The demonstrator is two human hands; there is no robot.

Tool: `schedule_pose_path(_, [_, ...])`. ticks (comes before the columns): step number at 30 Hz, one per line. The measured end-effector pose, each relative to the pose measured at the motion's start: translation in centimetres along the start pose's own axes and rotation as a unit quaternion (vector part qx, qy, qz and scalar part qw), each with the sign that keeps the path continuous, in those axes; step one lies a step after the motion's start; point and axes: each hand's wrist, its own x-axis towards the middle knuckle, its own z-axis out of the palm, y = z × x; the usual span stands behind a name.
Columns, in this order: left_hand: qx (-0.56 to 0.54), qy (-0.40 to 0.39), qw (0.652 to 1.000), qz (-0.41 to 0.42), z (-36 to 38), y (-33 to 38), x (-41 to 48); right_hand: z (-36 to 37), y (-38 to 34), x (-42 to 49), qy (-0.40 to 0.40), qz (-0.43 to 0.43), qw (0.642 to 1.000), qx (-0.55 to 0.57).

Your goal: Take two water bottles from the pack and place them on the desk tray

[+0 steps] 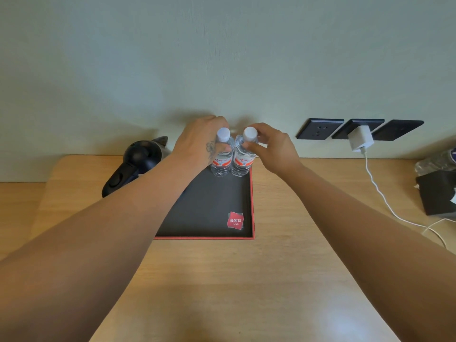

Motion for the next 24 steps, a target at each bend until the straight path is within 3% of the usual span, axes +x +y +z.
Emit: schedule_pose_path(24, [-0.066, 0.039, 0.997, -0.009, 1.2, -1.8, -0.3, 0.3, -0.2, -0.9, 0.023, -0.002, 1.000, -0.011])
